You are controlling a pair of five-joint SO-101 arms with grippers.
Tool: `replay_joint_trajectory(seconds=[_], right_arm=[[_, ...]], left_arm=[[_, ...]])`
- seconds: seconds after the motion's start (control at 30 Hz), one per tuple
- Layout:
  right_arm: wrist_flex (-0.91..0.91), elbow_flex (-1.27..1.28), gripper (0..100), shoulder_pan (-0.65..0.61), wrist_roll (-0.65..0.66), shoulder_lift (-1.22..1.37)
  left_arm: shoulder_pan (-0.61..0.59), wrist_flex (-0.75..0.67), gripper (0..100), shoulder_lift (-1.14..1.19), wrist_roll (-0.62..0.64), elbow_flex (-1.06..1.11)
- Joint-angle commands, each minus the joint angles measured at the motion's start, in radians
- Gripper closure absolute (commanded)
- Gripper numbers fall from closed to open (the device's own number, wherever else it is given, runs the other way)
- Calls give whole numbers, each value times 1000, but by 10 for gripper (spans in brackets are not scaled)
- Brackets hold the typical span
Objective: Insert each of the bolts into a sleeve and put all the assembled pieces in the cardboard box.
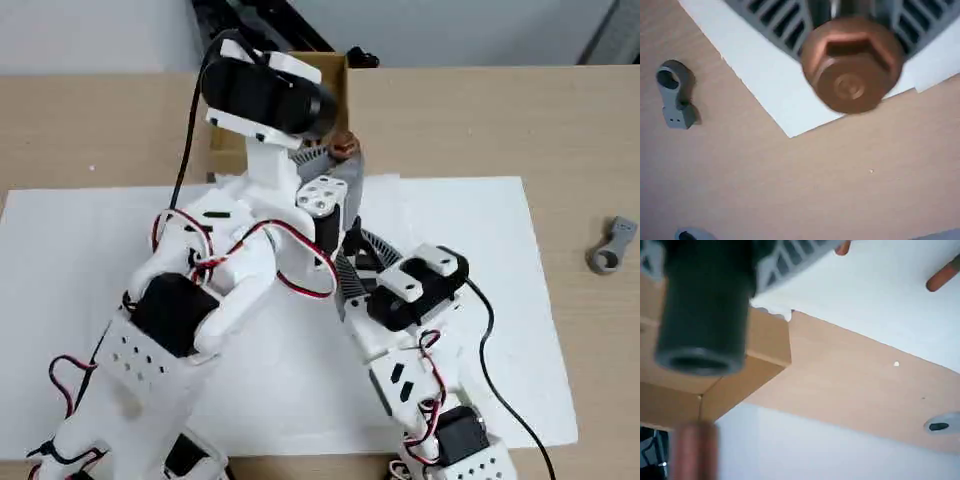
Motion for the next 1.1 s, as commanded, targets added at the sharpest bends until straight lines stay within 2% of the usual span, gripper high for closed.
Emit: replay_joint_trajectory(seconds=[0.0, 0.5, 0.63, 0.83, 1.07], right_arm=[[-22, -9, 994, -8, -14, -10], [-22, -12, 994, -8, -14, -10], [-22, -12, 994, -8, -14, -10], [-22, -12, 994, -8, -14, -10], [-22, -12, 994, -8, -14, -10]], left_arm=[[-6, -64, 995, -29, 8, 33], [-26, -87, 995, -29, 11, 119], [-29, -89, 995, -29, 55, 145], [-26, -84, 992, -29, 55, 174], [-26, 9, 872, -34, 58, 170]])
